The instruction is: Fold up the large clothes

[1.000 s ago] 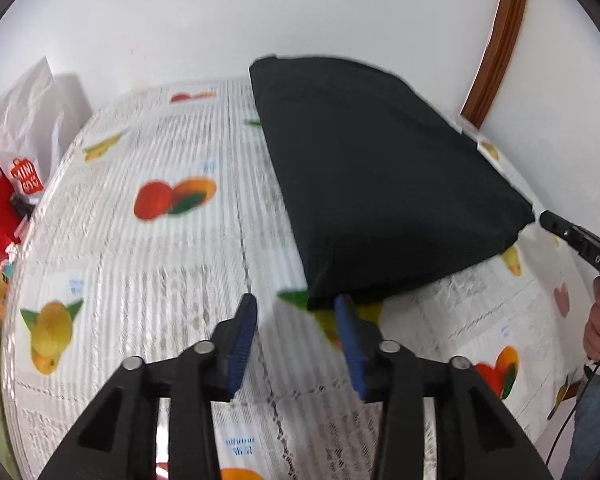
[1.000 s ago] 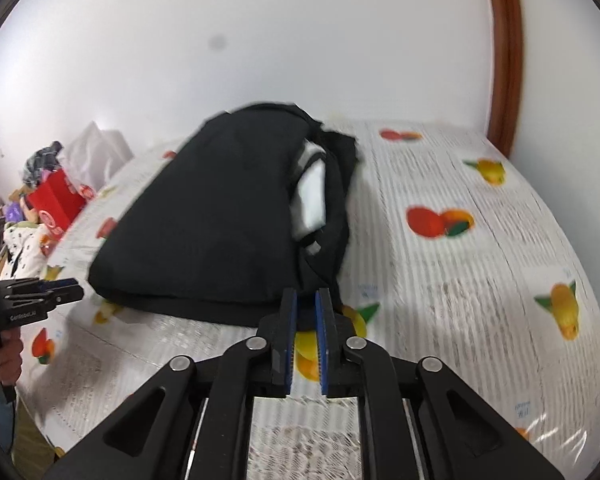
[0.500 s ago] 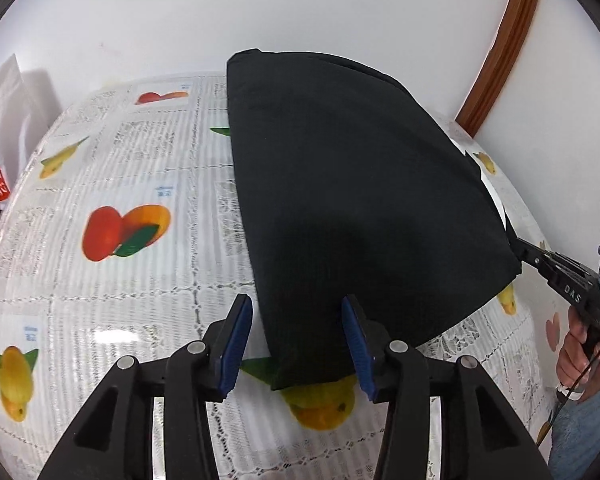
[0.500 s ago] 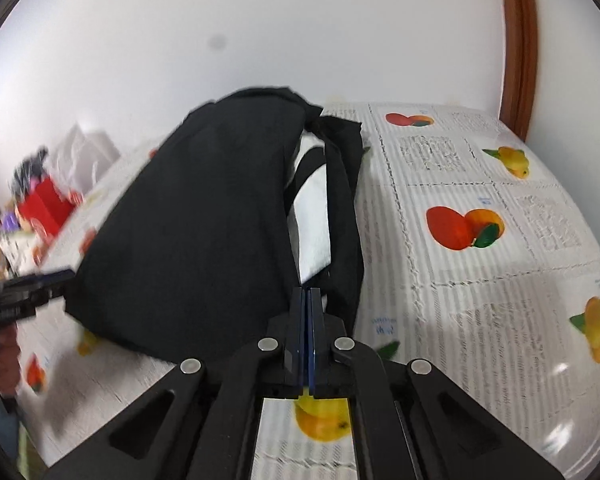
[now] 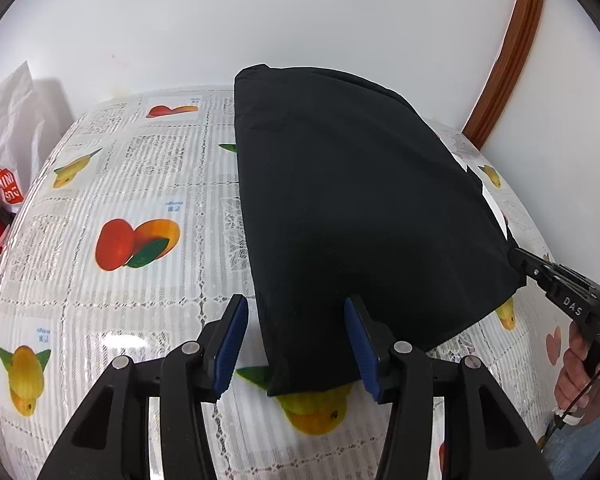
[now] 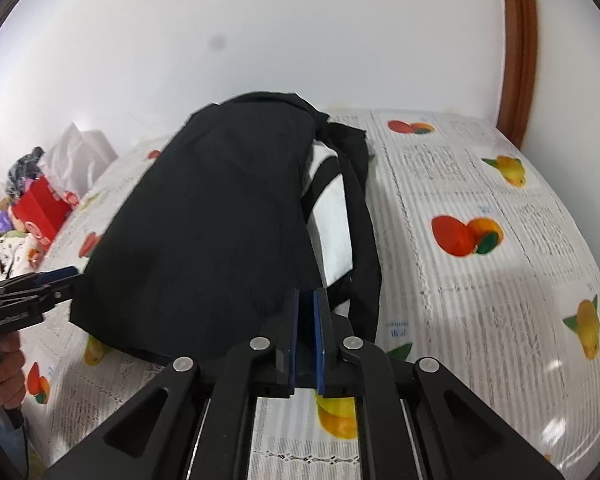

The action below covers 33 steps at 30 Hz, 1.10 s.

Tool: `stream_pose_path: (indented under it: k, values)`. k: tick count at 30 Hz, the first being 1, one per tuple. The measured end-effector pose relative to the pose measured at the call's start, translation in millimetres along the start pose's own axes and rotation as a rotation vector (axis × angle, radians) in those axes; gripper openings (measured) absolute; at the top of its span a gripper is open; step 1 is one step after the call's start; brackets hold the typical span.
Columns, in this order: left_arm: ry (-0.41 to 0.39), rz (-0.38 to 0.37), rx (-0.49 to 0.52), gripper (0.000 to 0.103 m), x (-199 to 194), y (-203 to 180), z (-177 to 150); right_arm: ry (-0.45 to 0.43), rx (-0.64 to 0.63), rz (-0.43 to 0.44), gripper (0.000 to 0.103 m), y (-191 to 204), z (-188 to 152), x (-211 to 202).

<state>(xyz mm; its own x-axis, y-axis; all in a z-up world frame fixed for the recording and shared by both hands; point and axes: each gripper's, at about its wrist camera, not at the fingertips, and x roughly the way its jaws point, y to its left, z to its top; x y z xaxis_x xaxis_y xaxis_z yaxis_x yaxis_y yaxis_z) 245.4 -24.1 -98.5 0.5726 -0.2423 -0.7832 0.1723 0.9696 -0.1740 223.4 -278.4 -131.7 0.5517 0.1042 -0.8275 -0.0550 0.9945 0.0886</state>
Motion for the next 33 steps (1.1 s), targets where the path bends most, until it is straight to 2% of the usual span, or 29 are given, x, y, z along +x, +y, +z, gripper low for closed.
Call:
stream_pose_path:
  k: [3, 7, 15, 19, 21, 28, 33]
  values:
    - [-0.021, 0.006, -0.008, 0.051, -13.2, 0.9, -4.6, 0.024, 0.017, -0.044, 0.018, 1.7, -2.1, -4.3]
    - [-0.048, 0.040, -0.015, 0.055, -30.1, 0.4, -11.8, 0.046, 0.037, -0.077, 0.020, 4.2, -7.4, -16.3]
    - [-0.108, 0.067, -0.039, 0.068, -71.1, -3.0, -32.3, 0.016, 0.034, -0.142, 0.054, 18.4, -22.4, -65.0]
    - [-0.141, 0.085, -0.031, 0.074, -96.2, -10.4, -46.2, -0.018, 0.021, -0.192, 0.067, 29.8, -34.9, -98.2]
    - [-0.164, 0.099, -0.027, 0.076, -108.6, -13.7, -55.1, -0.043, 0.013, -0.208, 0.081, 35.3, -41.6, -112.9]
    - [-0.220, 0.121, -0.043, 0.085, -148.3, -24.4, -84.0, -0.146, 0.000, -0.231, 0.094, 50.1, -68.6, -168.6]
    - [-0.253, 0.156, -0.032, 0.090, -169.4, -30.9, -98.4, -0.176, 0.015, -0.274, 0.100, 49.1, -89.5, -205.0]
